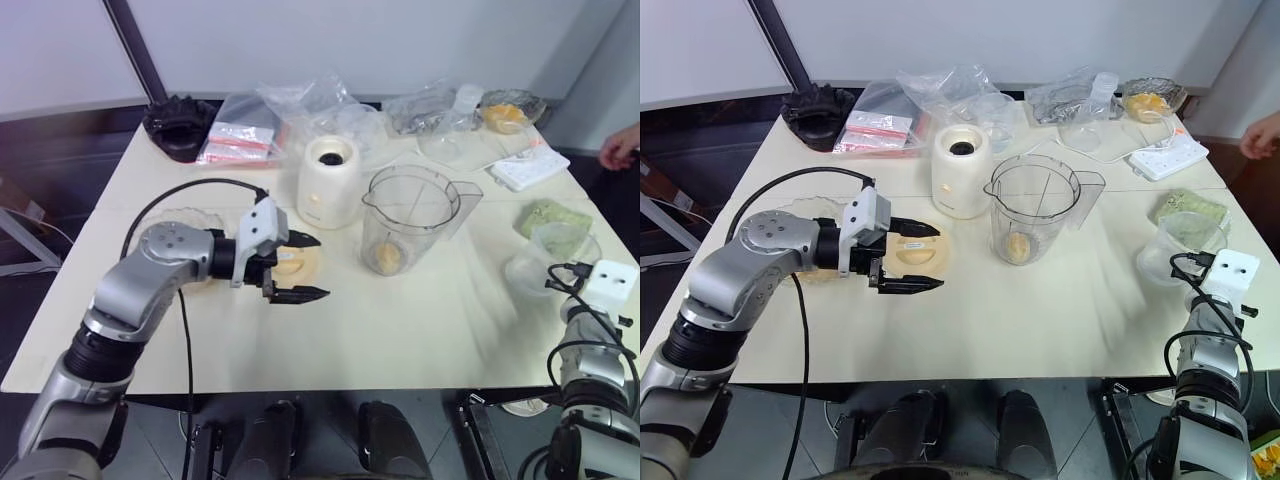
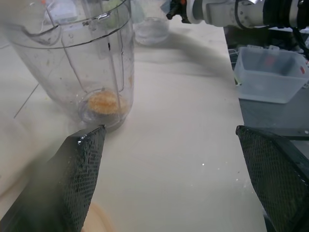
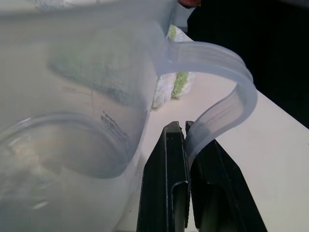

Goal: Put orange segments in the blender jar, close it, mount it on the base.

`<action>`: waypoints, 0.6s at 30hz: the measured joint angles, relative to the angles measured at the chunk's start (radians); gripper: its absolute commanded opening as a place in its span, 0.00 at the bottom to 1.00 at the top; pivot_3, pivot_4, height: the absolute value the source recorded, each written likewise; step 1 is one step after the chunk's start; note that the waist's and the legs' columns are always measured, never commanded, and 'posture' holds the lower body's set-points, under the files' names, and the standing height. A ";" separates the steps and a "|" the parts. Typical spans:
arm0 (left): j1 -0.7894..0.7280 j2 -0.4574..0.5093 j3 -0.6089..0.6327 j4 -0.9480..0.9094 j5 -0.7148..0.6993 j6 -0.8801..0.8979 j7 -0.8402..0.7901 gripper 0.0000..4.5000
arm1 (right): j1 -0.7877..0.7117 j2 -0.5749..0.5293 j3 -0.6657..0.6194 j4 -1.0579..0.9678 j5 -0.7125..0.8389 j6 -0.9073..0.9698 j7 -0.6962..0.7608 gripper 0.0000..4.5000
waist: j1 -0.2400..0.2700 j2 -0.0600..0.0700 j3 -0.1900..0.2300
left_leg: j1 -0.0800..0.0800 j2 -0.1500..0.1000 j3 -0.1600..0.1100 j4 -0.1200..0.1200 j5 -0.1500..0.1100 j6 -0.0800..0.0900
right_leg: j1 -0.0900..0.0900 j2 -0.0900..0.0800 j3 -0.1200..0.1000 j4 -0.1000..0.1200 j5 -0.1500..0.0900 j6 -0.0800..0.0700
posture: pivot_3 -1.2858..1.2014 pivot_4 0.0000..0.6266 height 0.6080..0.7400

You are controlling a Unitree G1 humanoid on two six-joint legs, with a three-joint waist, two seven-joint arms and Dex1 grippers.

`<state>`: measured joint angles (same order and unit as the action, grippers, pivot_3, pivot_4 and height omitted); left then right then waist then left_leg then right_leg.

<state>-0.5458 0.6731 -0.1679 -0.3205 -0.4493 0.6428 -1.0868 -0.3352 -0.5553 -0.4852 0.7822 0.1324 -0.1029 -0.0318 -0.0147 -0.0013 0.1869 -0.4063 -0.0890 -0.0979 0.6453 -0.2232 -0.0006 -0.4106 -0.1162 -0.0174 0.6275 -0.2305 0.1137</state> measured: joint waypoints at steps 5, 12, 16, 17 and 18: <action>-0.012 0.015 0.043 0.025 -0.029 0.009 -0.002 1.00 | 0.013 -0.009 0.013 -0.075 0.000 0.020 0.014 0.01 | -0.002 0.001 0.001 | 0.000 0.000 0.000 0.000 0.000 0.000 | -0.001 0.000 0.001 0.000 0.000 0.000 | 0.52 0.24 1.00; -0.117 0.025 0.122 0.109 -0.113 0.046 -0.037 1.00 | -0.074 -0.087 0.040 -0.282 0.010 0.130 0.063 0.01 | -0.003 0.002 0.003 | 0.000 0.000 0.004 -0.001 0.000 0.000 | -0.003 0.000 0.003 0.001 -0.001 0.003 | 0.52 0.24 1.00; -0.144 0.038 0.122 0.175 -0.103 0.022 -0.070 1.00 | -0.176 -0.156 0.080 -0.411 0.021 0.266 0.133 0.01 | -0.001 0.001 0.005 | -0.002 0.000 0.006 -0.002 0.000 0.000 | -0.006 0.000 0.004 0.001 0.000 0.001 | 0.52 0.24 1.00; -0.148 0.038 0.120 0.185 -0.100 0.016 -0.074 1.00 | -0.203 -0.172 0.092 -0.430 0.022 0.290 0.156 0.01 | -0.001 0.001 0.005 | -0.002 0.000 0.007 -0.002 0.000 0.001 | -0.007 0.000 0.005 0.001 0.000 0.001 | 0.52 0.24 1.00; -0.153 0.038 0.117 0.195 -0.093 0.007 -0.078 1.00 | -0.237 -0.189 0.106 -0.451 0.023 0.313 0.179 0.01 | 0.000 0.000 0.006 | -0.003 0.000 0.007 -0.002 0.000 0.001 | -0.008 0.000 0.005 0.001 0.000 0.002 | 0.52 0.24 1.00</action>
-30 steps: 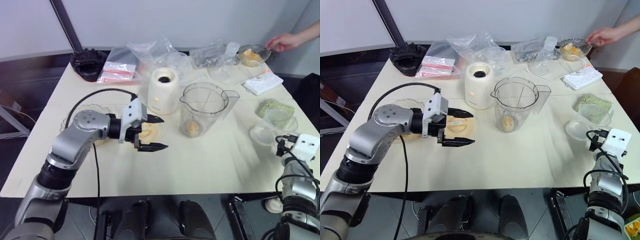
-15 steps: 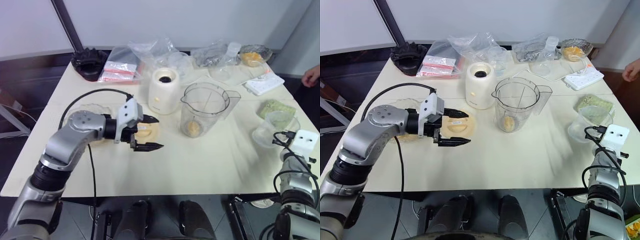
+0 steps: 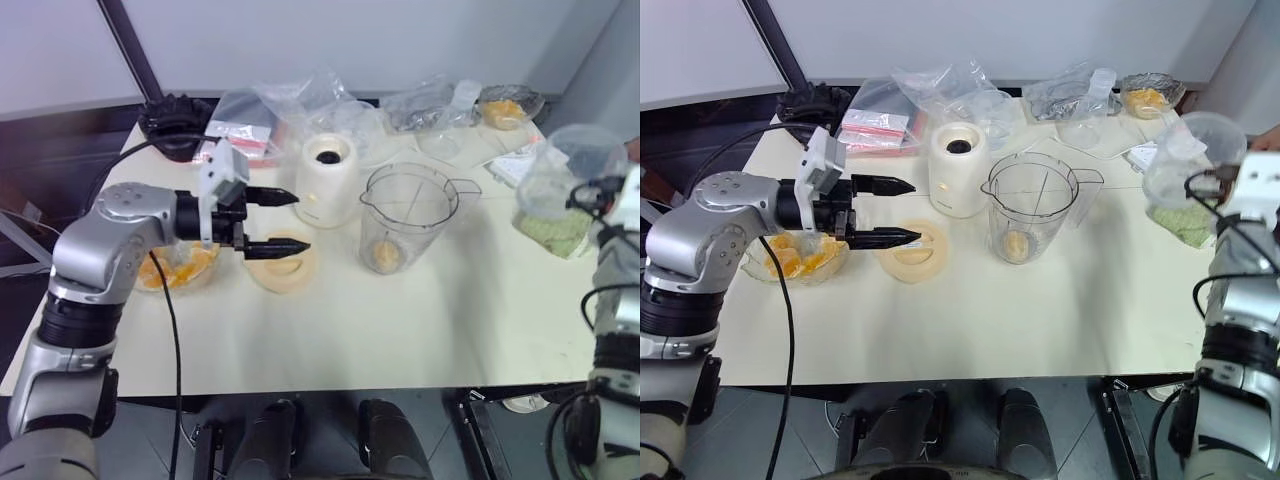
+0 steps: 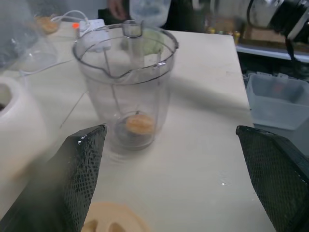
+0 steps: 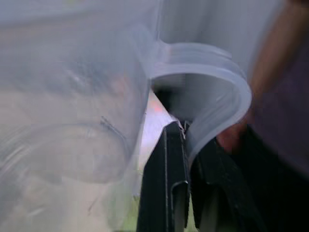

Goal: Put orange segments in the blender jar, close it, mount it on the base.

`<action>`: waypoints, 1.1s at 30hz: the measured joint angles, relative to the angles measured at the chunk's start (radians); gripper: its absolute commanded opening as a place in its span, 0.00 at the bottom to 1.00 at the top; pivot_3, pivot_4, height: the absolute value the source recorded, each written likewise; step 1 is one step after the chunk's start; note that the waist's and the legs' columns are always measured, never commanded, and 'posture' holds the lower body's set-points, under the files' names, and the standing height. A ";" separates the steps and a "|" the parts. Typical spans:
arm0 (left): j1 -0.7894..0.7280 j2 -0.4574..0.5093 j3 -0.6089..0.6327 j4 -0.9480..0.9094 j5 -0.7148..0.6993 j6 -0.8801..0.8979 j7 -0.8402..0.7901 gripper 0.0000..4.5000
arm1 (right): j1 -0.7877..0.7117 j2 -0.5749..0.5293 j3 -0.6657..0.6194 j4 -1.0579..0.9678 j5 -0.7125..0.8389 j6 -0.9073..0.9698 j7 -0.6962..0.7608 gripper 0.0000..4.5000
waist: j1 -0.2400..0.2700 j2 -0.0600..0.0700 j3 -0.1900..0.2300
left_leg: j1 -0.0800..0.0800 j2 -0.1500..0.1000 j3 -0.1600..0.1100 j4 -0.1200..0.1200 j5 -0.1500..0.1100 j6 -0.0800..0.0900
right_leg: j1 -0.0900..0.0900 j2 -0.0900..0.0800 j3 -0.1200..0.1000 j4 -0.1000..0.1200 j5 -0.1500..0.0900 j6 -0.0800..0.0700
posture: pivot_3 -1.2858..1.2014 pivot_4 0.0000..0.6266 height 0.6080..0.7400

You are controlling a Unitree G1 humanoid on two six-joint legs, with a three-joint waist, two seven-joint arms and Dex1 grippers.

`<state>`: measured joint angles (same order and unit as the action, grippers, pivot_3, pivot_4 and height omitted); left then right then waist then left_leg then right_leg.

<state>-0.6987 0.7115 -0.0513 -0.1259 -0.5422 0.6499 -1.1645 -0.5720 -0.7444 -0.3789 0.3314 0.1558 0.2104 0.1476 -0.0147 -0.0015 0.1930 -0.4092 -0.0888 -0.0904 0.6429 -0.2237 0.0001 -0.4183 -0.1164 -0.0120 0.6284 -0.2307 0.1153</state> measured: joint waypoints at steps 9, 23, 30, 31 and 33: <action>-0.001 0.000 -0.014 0.006 0.032 -0.028 -0.010 1.00 | -0.121 -0.068 0.159 -0.058 -0.053 0.031 0.175 0.01 | 0.004 -0.003 0.002 | -0.001 -0.001 0.005 -0.005 -0.001 0.001 | -0.005 -0.001 0.004 -0.001 0.002 0.005 | 0.52 0.24 1.00; 0.023 -0.004 -0.015 -0.022 0.032 -0.021 0.016 1.00 | -0.121 -0.110 0.305 -0.094 -0.308 -0.240 0.211 0.01 | 0.001 -0.003 0.002 | -0.001 -0.001 0.007 -0.011 0.000 0.000 | -0.010 -0.001 0.006 -0.001 0.002 0.005 | 0.52 0.24 1.00; 0.024 -0.005 -0.015 -0.028 0.032 -0.020 0.017 1.00 | -0.124 -0.133 0.338 -0.089 -0.407 -0.342 0.202 0.01 | 0.000 -0.003 0.002 | -0.001 -0.001 0.007 -0.011 0.000 0.000 | -0.010 -0.001 0.006 -0.001 0.002 0.005 | 0.52 0.24 1.00; 0.024 -0.005 -0.015 -0.028 0.032 -0.020 0.017 1.00 | -0.124 -0.137 0.342 -0.089 -0.418 -0.353 0.200 0.01 | 0.000 -0.003 0.002 | -0.001 -0.001 0.007 -0.011 0.000 0.000 | -0.009 -0.001 0.006 0.000 0.002 0.005 | 0.52 0.24 1.00; 0.025 -0.005 -0.015 -0.029 0.032 -0.020 0.017 1.00 | -0.124 -0.142 0.349 -0.087 -0.442 -0.377 0.194 0.01 | 0.000 -0.003 0.002 | -0.001 -0.001 0.007 -0.011 0.000 0.000 | -0.009 -0.001 0.006 0.000 0.002 0.005 | 0.52 0.24 1.00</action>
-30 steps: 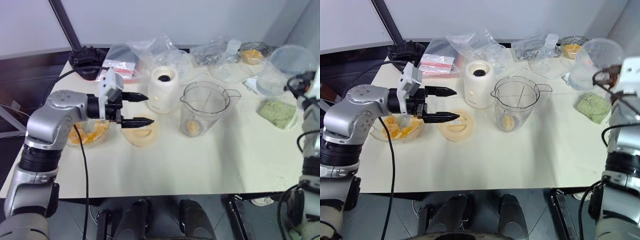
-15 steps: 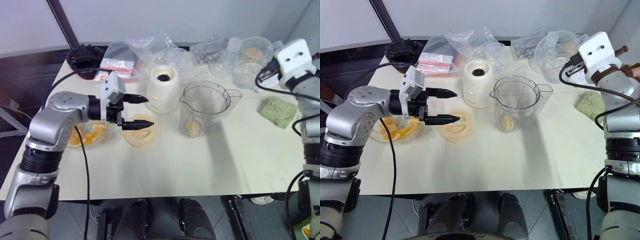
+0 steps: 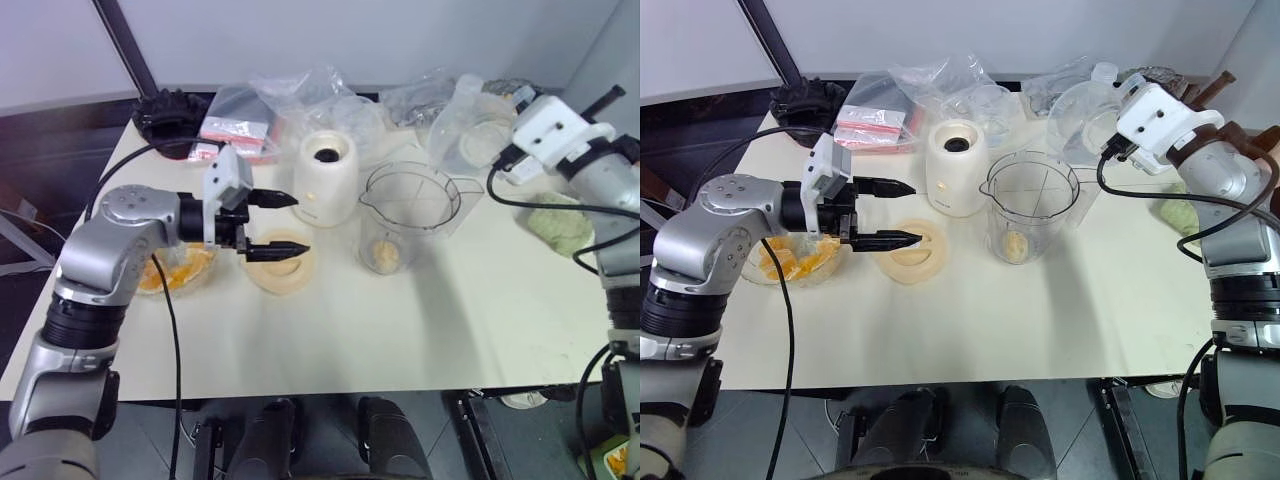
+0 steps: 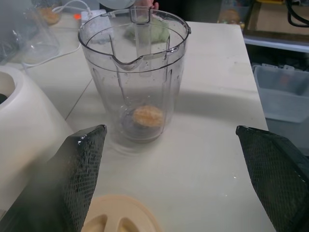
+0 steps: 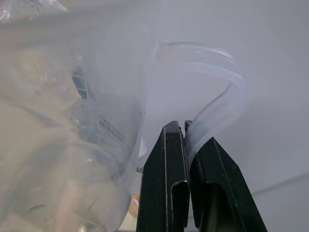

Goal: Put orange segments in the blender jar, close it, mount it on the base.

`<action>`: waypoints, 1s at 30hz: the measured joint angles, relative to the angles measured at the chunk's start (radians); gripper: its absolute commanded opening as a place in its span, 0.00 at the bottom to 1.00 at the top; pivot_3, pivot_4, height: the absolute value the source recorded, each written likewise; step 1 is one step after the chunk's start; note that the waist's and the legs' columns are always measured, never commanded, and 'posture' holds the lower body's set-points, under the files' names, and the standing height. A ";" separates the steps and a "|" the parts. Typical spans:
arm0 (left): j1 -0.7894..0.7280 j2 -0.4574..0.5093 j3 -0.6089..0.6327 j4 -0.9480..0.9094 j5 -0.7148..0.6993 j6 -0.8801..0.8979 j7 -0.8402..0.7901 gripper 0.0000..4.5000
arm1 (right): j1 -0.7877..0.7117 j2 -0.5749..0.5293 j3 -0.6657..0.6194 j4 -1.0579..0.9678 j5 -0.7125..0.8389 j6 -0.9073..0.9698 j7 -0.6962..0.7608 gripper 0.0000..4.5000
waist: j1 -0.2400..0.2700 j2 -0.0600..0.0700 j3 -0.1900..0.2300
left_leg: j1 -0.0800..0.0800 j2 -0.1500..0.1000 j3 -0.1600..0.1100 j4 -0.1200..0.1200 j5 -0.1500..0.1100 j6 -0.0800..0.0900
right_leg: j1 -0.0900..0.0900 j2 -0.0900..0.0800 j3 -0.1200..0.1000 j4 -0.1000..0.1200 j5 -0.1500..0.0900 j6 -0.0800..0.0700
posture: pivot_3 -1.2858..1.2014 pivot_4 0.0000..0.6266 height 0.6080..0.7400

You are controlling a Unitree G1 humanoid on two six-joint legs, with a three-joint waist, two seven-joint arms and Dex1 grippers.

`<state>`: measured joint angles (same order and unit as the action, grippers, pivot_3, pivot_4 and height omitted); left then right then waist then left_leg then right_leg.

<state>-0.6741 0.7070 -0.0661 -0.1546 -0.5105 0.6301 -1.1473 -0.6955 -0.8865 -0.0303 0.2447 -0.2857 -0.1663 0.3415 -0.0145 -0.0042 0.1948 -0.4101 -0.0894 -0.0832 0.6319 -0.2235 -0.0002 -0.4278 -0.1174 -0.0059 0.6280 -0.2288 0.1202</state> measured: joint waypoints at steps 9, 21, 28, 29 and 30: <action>0.001 -0.001 -0.001 0.000 0.001 0.000 0.000 1.00 | -0.002 -0.004 0.015 0.017 -0.062 -0.062 -0.017 0.01 | 0.000 0.000 0.000 | 0.000 0.000 0.000 0.000 0.000 0.000 | 0.000 0.000 0.000 0.000 0.000 0.000 | 0.52 0.24 1.00; 0.004 -0.004 -0.007 0.000 0.009 -0.003 -0.001 1.00 | -0.013 -0.014 0.021 0.035 -0.131 -0.111 -0.027 0.01 | 0.000 0.000 0.000 | 0.000 0.000 0.000 0.000 0.000 -0.001 | 0.000 0.000 0.000 0.001 0.000 0.000 | 0.52 0.24 1.00; 0.004 -0.009 -0.022 0.000 0.010 -0.006 -0.001 1.00 | -0.013 -0.019 0.024 0.037 -0.159 -0.137 -0.039 0.01 | 0.000 0.000 0.000 | 0.001 0.000 0.000 0.000 0.001 -0.001 | 0.000 0.000 0.001 0.001 0.000 0.000 | 0.52 0.24 1.00; 0.004 -0.009 -0.023 0.000 0.010 -0.007 -0.001 1.00 | -0.014 -0.022 0.026 0.037 -0.164 -0.143 -0.040 0.01 | 0.000 0.000 0.000 | 0.001 0.000 0.000 0.000 0.001 -0.001 | 0.000 0.000 0.001 0.001 0.000 0.000 | 0.52 0.24 1.00; 0.004 -0.009 -0.023 0.000 0.010 -0.008 -0.001 1.00 | -0.014 -0.023 0.026 0.037 -0.166 -0.146 -0.041 0.01 | 0.000 0.000 0.000 | 0.001 0.000 0.000 0.000 0.001 -0.001 | 0.000 0.000 0.001 0.001 0.000 0.000 | 0.52 0.24 1.00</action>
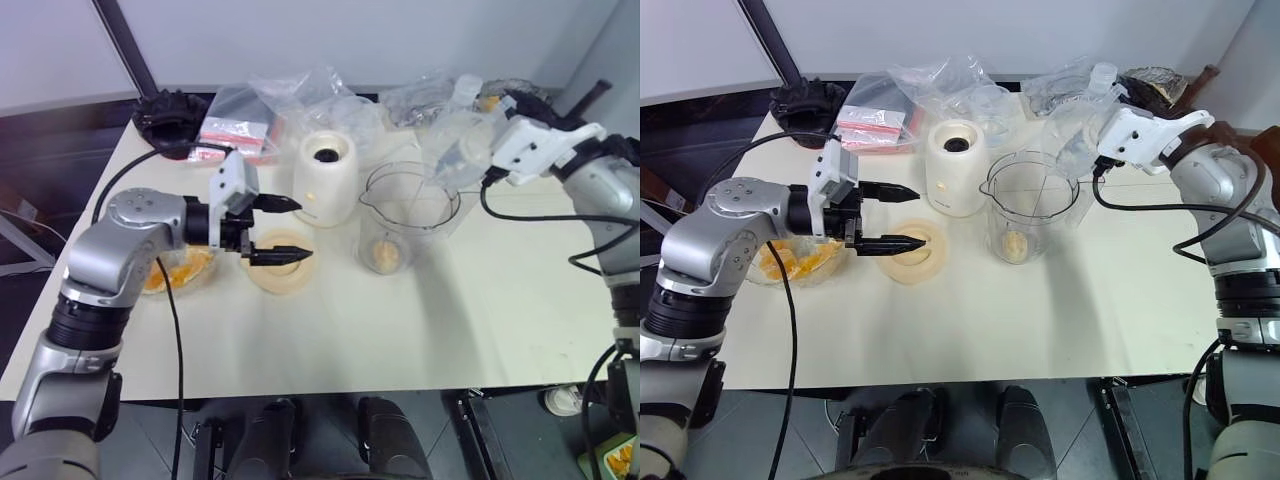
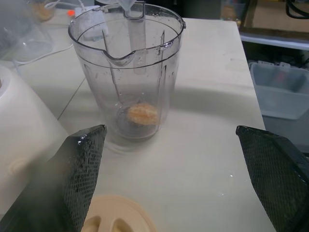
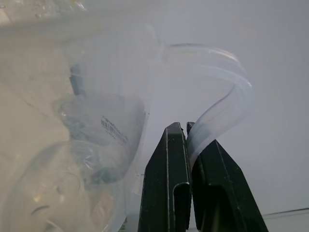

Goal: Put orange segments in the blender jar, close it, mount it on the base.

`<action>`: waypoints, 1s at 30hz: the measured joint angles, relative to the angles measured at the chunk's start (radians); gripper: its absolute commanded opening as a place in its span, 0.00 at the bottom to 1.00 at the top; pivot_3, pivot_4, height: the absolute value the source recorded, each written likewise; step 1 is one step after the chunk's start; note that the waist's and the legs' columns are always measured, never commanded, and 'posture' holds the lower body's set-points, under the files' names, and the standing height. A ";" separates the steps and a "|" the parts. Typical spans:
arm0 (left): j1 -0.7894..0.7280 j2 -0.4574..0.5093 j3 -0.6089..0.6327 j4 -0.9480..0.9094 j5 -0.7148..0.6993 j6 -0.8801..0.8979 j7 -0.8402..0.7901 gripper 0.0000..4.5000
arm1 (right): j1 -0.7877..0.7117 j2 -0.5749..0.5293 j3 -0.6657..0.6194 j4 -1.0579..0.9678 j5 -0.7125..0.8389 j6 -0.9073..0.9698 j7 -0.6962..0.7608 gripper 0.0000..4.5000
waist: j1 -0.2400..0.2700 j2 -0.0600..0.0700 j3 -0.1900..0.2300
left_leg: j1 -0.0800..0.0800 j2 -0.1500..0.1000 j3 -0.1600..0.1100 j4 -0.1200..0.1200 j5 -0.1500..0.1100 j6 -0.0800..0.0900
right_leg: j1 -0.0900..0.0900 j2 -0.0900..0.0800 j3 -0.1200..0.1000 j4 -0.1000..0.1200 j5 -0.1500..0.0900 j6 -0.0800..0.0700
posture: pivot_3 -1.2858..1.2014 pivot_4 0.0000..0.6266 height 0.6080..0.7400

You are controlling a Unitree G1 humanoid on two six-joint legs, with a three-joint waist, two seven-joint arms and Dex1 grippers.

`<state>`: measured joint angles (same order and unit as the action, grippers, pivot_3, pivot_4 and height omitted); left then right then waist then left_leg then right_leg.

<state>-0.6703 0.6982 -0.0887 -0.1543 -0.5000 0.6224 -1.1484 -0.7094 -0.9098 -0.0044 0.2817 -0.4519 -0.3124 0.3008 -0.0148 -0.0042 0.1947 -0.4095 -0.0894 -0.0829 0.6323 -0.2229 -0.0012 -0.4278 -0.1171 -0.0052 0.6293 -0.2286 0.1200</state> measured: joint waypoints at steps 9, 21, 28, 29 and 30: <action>0.000 0.000 0.000 0.000 0.000 -0.001 0.000 1.00 | -0.013 -0.010 0.018 0.008 -0.037 -0.032 -0.018 0.01 | -0.001 0.000 0.000 | 0.000 0.000 0.000 0.000 0.000 0.000 | 0.000 0.000 0.000 0.000 0.000 0.000 | 0.52 0.24 1.00; 0.001 -0.001 0.000 0.003 0.003 -0.003 0.001 1.00 | -0.027 0.008 0.021 0.017 -0.015 -0.009 -0.024 0.01 | -0.003 0.000 0.000 | 0.001 0.000 0.000 0.000 0.001 -0.001 | 0.000 0.000 0.001 0.001 0.000 0.000 | 0.52 0.24 1.00; 0.002 -0.034 0.005 0.006 -0.004 -0.001 0.030 1.00 | 0.000 0.192 -0.196 -0.063 0.313 0.313 0.000 0.01 | 0.003 0.000 0.000 | 0.001 0.000 0.000 0.001 0.001 -0.001 | 0.001 0.001 0.001 0.001 0.000 0.000 | 0.52 0.24 1.00; 0.002 -0.034 0.006 0.005 -0.008 0.000 0.031 1.00 | 0.003 0.207 -0.226 -0.085 0.355 0.362 -0.003 0.01 | 0.003 0.000 0.000 | 0.001 0.000 0.000 0.001 0.001 -0.001 | 0.000 0.001 0.001 0.001 0.000 0.000 | 0.52 0.24 1.00; 0.003 -0.037 0.008 0.005 -0.016 0.003 0.034 1.00 | 0.008 0.228 -0.270 -0.115 0.404 0.425 -0.010 0.01 | 0.004 0.000 0.000 | 0.001 0.000 0.000 0.001 0.001 -0.001 | 0.001 0.001 0.001 0.001 0.000 0.000 | 0.52 0.24 1.00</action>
<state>-0.6677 0.6611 -0.0802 -0.1492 -0.5161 0.6257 -1.1141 -0.7019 -0.6817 -0.2744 0.1666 -0.0477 0.1122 0.2905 -0.0110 -0.0045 0.1946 -0.4089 -0.0893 -0.0834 0.6328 -0.2221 -0.0021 -0.4273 -0.1165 -0.0042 0.6304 -0.2281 0.1199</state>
